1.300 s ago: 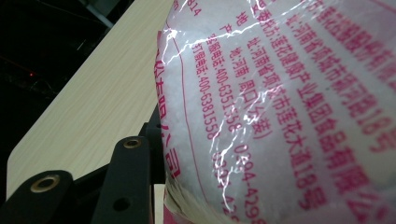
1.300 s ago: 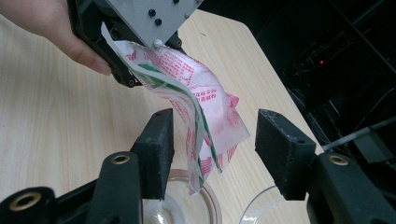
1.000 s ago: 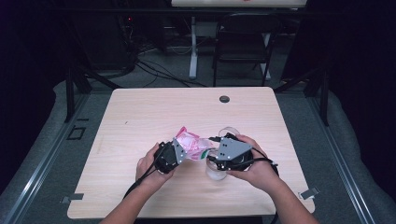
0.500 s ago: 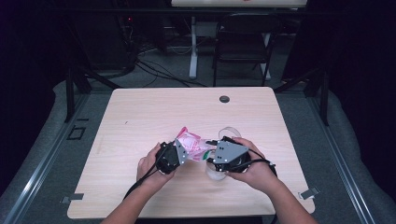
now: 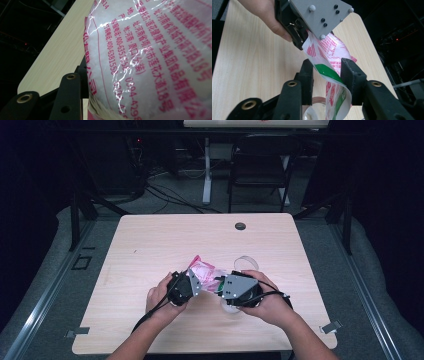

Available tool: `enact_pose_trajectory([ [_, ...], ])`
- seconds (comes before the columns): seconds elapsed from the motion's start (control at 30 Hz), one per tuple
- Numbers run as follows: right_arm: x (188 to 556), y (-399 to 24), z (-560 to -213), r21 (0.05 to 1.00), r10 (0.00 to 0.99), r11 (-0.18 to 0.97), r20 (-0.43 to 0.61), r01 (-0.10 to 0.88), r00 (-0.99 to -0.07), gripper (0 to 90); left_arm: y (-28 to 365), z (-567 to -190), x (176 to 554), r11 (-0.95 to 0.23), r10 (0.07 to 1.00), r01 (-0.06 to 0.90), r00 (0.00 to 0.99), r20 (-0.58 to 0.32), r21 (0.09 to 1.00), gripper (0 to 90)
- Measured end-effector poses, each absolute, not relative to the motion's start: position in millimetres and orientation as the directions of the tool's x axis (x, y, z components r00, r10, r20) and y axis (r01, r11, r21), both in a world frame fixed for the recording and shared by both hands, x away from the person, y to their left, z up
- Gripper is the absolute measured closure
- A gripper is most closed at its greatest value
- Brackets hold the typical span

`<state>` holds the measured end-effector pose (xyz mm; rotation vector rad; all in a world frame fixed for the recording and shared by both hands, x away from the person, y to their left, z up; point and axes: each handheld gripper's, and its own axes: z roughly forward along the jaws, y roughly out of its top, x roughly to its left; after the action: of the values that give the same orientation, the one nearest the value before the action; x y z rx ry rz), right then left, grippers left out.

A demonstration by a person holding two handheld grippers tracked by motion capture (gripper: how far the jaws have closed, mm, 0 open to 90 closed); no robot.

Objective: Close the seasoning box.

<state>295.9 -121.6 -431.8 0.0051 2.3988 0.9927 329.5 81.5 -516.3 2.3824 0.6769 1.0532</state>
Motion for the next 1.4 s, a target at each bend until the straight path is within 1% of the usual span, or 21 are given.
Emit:
enact_pose_trajectory([
  [0.23, 296.2, -121.0, -432.1, 0.644, 0.190, 0.741, -0.473, -0.190, -0.861, 67.8, 81.5, -517.0, 329.7, -0.780, 0.596, 0.257, 0.586, 0.549, 0.571, 57.4],
  [0.27, 295.4, -120.6, -432.5, 0.638, 0.186, 0.746, -0.477, -0.193, -0.859, 69.8, 81.5, -517.1, 329.7, -0.779, 0.596, 0.257, 0.585, 0.550, 0.571, 57.4],
  [0.33, 295.1, -120.3, -432.1, 0.630, 0.180, 0.752, -0.481, -0.195, -0.858, 70.5, 81.6, -517.0, 330.0, -0.780, 0.595, 0.257, 0.586, 0.550, 0.571, 57.4],
  [0.4, 294.7, -120.1, -431.6, 0.618, 0.172, 0.762, -0.482, -0.195, -0.859, 74.6, 81.9, -516.7, 330.2, -0.781, 0.593, 0.257, 0.588, 0.549, 0.569, 57.4],
  [0.57, 294.7, -119.9, -431.9, 0.619, 0.170, 0.761, -0.478, -0.193, -0.862, 77.9, 82.5, -516.3, 330.5, -0.782, 0.592, 0.254, 0.588, 0.551, 0.569, 57.5],
  [0.6, 294.9, -119.8, -432.2, 0.627, 0.174, 0.756, -0.470, -0.189, -0.865, 80.3, 82.4, -516.3, 330.4, -0.781, 0.593, 0.253, 0.588, 0.551, 0.571, 57.5],
  [0.97, 295.3, -120.3, -431.2, 0.627, 0.181, 0.760, -0.458, -0.172, -0.871, 84.9, 82.4, -515.6, 330.3, -0.784, 0.589, 0.238, 0.580, 0.563, 0.574, 57.6],
  [1.27, 296.1, -121.4, -430.3, 0.651, 0.197, 0.744, -0.427, -0.148, -0.883, 87.0, 82.7, -514.2, 329.0, -0.786, 0.587, 0.227, 0.568, 0.578, 0.575, 57.6],
  [1.4, 297.7, -122.5, -430.4, 0.675, 0.212, 0.728, -0.391, -0.122, -0.896, 87.5, 82.9, -513.5, 328.2, -0.790, 0.582, 0.220, 0.561, 0.588, 0.572, 57.6],
])
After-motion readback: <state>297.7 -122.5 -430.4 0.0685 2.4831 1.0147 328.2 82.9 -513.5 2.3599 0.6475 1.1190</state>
